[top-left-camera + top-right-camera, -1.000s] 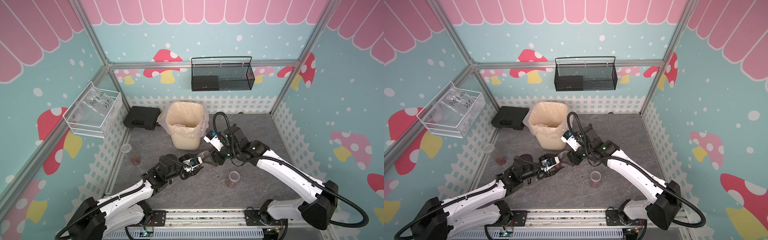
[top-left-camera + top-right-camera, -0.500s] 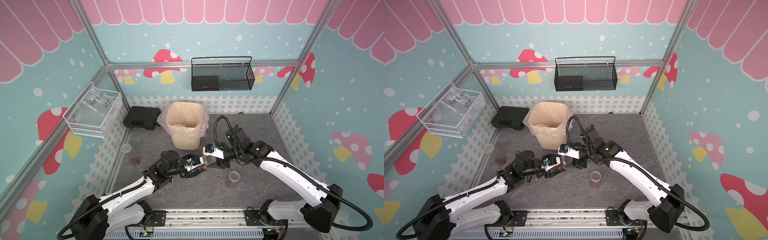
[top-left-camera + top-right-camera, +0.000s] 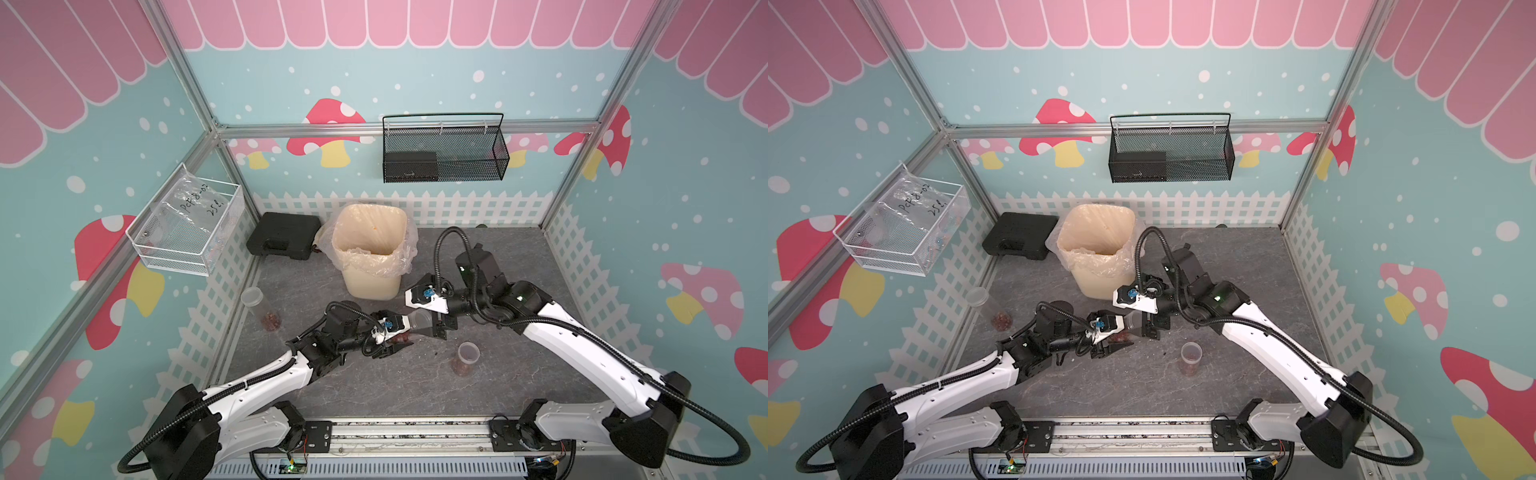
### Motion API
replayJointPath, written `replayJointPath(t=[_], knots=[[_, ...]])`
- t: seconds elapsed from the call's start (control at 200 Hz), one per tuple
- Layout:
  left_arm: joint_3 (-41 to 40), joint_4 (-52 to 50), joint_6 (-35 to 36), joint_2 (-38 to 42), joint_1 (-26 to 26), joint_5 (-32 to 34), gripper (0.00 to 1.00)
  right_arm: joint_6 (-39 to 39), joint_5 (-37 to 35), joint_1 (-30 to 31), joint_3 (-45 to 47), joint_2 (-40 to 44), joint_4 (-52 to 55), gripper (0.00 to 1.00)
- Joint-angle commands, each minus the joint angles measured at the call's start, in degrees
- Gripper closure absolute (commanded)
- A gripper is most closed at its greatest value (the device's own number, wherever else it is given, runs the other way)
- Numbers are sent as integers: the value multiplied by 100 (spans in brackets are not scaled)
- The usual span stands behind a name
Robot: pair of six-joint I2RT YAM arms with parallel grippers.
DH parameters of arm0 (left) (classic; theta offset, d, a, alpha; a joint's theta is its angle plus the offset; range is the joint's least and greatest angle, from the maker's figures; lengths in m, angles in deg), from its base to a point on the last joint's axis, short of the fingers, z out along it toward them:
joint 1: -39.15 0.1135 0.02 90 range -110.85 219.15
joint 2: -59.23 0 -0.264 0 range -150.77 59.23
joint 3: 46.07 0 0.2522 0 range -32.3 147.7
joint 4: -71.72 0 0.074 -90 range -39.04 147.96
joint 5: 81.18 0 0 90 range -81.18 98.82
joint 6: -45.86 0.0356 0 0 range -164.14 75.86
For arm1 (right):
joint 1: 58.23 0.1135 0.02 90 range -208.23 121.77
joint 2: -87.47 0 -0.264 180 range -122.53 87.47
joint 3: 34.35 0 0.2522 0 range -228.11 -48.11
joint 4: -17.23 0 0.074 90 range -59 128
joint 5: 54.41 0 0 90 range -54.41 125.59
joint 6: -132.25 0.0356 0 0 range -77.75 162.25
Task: Empty the moldy dried flower tea in the jars
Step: Unscrew the lid from the jar.
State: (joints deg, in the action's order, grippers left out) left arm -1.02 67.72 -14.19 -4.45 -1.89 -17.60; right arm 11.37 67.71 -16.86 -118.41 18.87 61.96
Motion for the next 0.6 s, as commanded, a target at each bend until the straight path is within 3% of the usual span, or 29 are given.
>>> replayJointPath(t=[0.0,0.14,0.295,0.42,0.595], knots=[[-110,250,274,146,-18,417,87,1092,286,29,398,718,-962,0],[-273,595,256,266,-27,699,88,2522,-633,32,744,1205,-1000,1],[-316,698,291,378,-53,946,87,3646,-996,30,413,733,-210,3],[-330,672,318,424,-88,1025,88,4009,-1035,30,78,142,392,5],[-319,620,326,433,-141,1040,88,4154,-757,30,32,-277,393,13]])
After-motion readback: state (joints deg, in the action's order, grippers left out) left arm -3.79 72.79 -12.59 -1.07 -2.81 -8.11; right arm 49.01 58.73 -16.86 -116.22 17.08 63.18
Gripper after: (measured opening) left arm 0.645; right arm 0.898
